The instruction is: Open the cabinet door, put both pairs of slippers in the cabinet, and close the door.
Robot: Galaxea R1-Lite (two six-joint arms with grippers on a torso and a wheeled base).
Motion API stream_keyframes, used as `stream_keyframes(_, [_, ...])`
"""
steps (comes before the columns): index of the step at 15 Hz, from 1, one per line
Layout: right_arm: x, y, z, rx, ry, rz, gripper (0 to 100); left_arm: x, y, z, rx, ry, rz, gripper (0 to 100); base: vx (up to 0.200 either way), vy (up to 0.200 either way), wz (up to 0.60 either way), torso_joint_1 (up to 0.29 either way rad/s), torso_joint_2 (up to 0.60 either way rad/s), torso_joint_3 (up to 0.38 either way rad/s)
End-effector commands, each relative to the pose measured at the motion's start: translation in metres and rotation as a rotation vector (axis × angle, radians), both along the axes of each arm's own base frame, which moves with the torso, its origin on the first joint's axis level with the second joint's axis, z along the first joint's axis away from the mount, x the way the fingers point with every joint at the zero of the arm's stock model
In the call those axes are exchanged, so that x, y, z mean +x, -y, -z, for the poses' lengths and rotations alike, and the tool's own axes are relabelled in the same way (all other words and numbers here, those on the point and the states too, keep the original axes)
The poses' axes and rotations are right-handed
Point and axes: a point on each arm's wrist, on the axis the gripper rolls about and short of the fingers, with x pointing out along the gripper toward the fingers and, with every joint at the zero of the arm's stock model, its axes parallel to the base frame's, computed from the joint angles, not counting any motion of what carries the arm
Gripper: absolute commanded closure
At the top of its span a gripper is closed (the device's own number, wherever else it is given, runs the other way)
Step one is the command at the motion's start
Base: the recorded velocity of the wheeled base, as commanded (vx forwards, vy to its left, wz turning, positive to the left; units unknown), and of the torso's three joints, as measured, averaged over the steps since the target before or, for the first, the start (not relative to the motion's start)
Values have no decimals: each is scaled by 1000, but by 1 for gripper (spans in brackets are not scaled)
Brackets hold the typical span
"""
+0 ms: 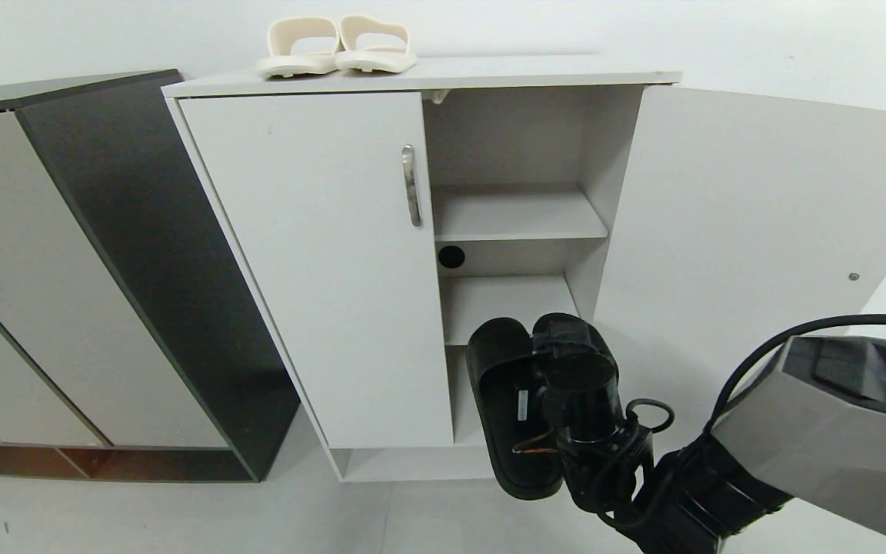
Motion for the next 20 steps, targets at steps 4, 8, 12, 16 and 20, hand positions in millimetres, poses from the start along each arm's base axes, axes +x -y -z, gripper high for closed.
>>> stream_keyframes(4, [8, -9, 24, -26, -28, 2, 100, 0, 0, 0, 1, -1, 0, 100, 0, 0, 0, 0, 0, 0])
stream_keyframes(8, [11, -11, 28, -22, -36, 5, 100, 0, 0, 0, 1, -1, 0, 100, 0, 0, 0, -2, -1, -107])
stream_keyframes(12, [13, -13, 30, -20, -42, 7, 100, 0, 0, 0, 1, -1, 0, 100, 0, 0, 0, 1, 6, -193])
stream_keyframes(16, [12, -15, 21, -24, 22, 44, 100, 0, 0, 0, -1, -1, 0, 100, 0, 0, 0, 2, 1, -197])
stream_keyframes(20, [6, -14, 18, -56, 196, 39, 100, 0, 0, 0, 1, -1, 0, 100, 0, 0, 0, 2, 5, -73])
